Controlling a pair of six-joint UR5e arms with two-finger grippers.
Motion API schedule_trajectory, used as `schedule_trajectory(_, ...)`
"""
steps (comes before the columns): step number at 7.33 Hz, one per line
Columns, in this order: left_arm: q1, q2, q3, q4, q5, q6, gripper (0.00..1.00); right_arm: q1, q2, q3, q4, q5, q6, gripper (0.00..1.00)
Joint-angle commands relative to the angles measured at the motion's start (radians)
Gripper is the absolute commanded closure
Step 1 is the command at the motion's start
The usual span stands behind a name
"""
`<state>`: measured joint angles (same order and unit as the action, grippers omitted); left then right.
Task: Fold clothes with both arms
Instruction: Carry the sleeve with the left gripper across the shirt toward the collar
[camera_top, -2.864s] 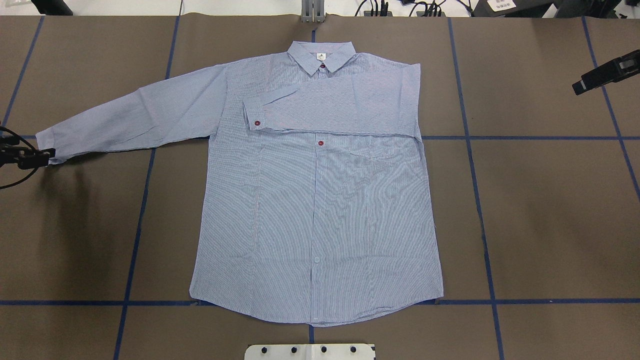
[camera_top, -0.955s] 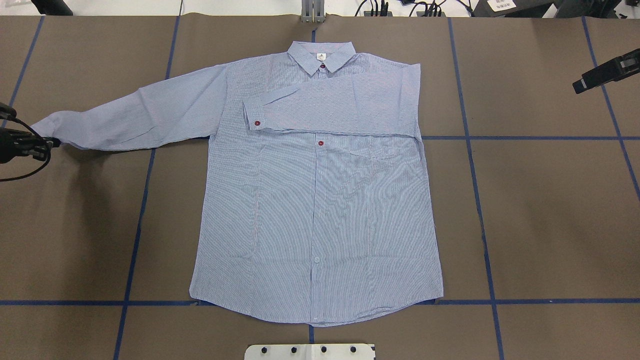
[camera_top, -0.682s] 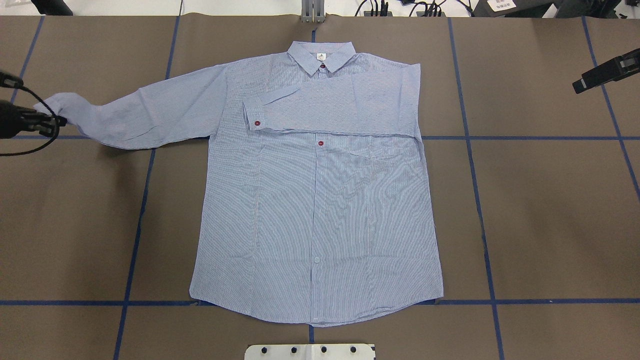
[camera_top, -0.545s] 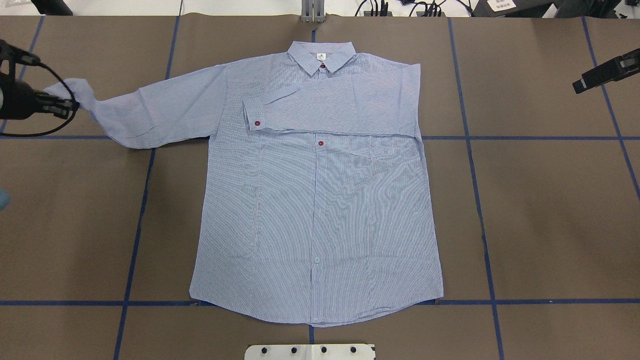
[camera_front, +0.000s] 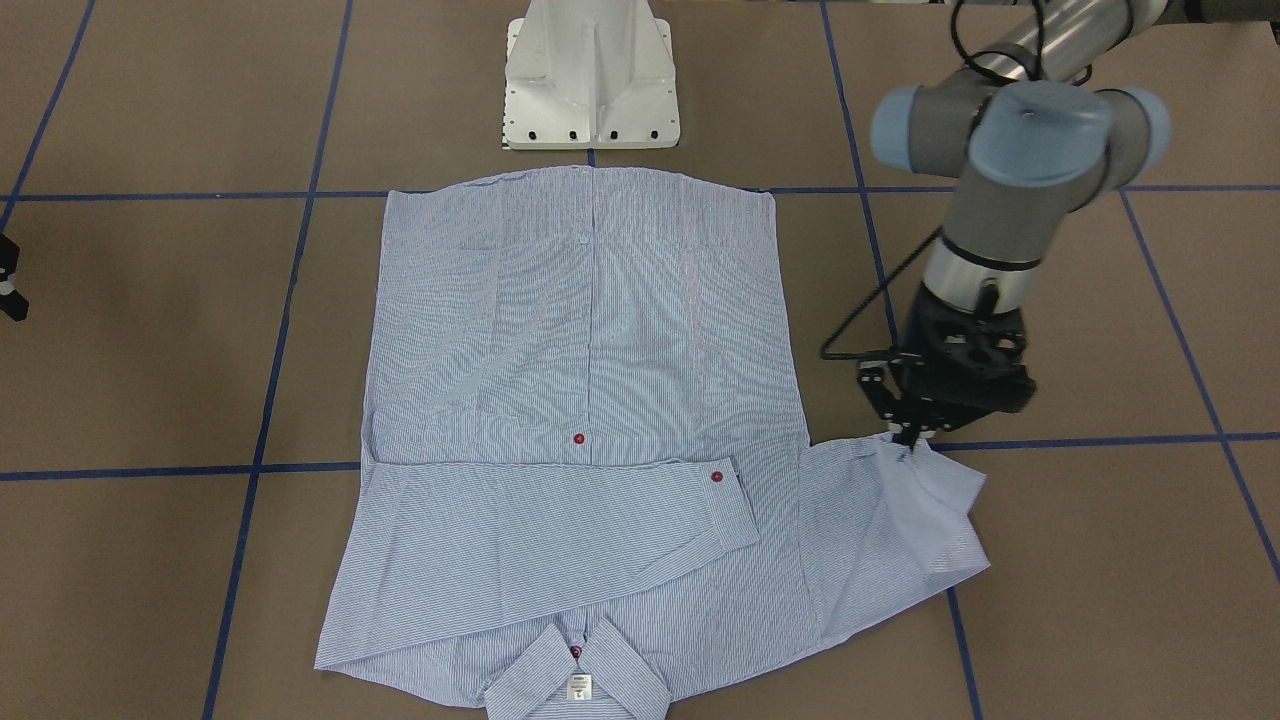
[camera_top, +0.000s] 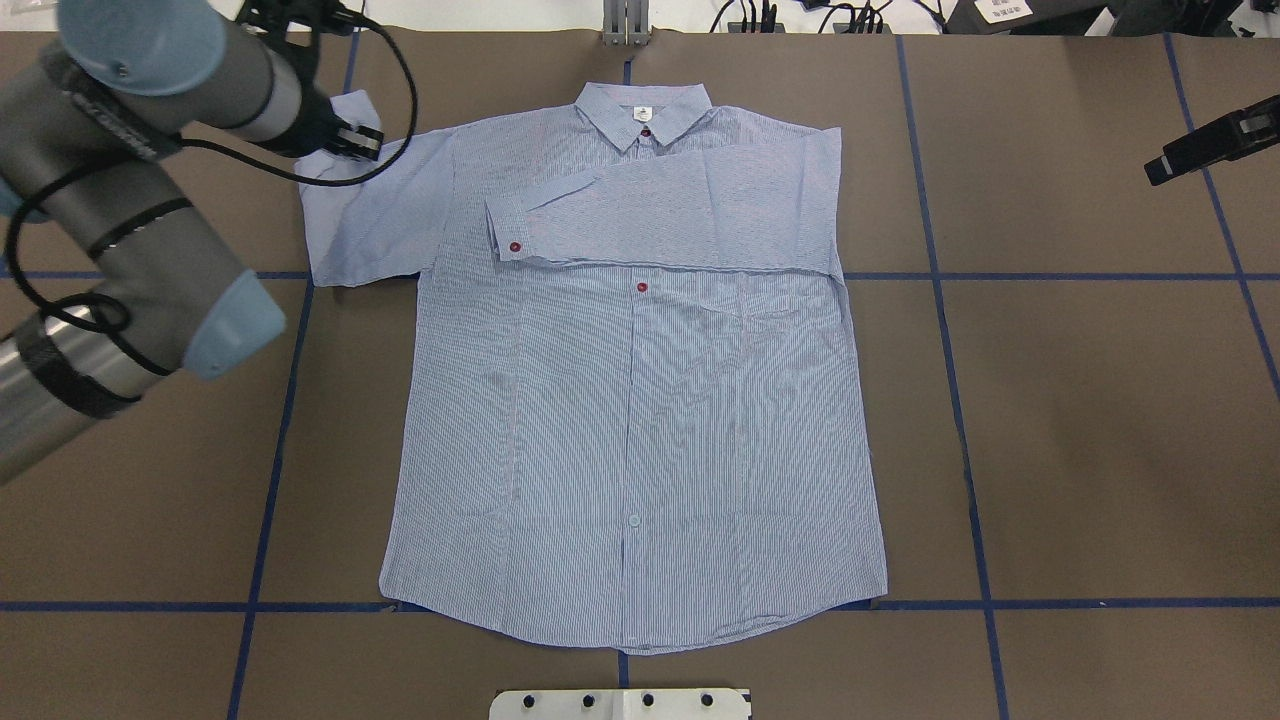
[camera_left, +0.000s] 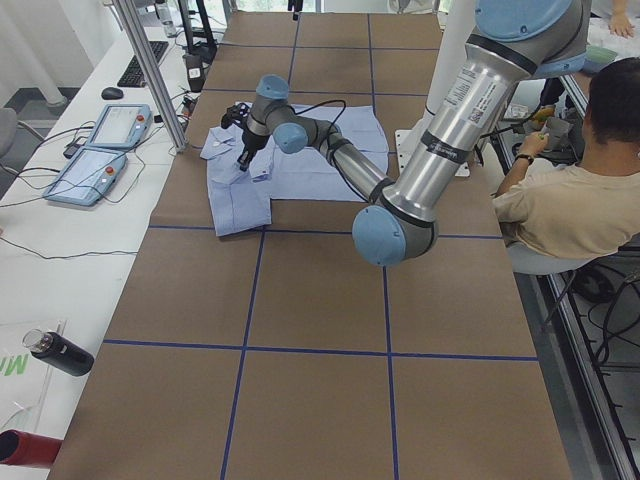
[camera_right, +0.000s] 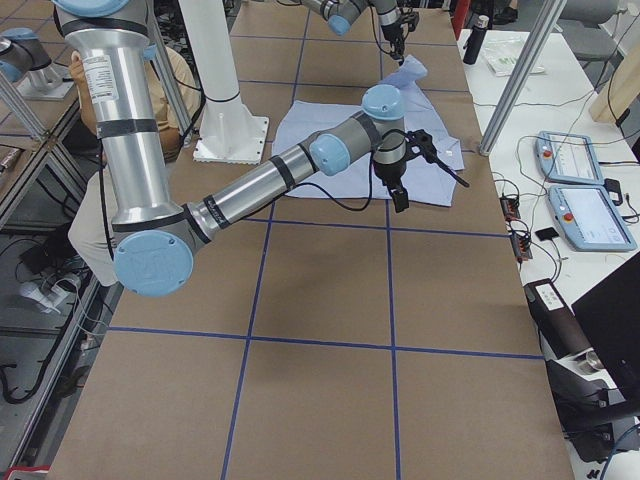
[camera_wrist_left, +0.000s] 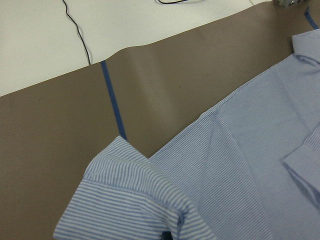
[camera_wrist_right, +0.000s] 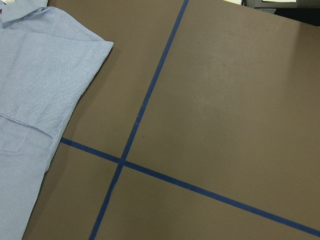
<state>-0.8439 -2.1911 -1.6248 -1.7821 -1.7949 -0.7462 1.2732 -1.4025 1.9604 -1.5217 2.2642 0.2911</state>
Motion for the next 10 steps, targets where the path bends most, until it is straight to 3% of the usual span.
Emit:
schedule_trajectory(1,0.129,-0.303,0.250,0.044,0.074,-0.201,1.00,0.000,0.000,-0.002,0.000,0.000,0.000,0.00)
schedule_trajectory(2,0.153,-0.406,0.373,0.041,0.090,-0.235,1.00,0.000,0.000,-0.002,0.000,0.000,0.000,0.00)
schedule_trajectory(3,0.170,-0.429,0.399,0.038,0.127,-0.258,1.00,0.000,-0.003,0.000,0.000,0.000,0.000,0.00)
schedule_trajectory(6,0.213,-0.508,0.472,0.033,0.138,-0.298,1.00,0.000,-0.004,0.000,0.000,0.000,0.000,0.00)
schedule_trajectory(10,0.287,-0.526,0.479,-0.002,0.201,-0.308,1.00,0.000,-0.006,0.000,0.000,0.000,0.000,0.00)
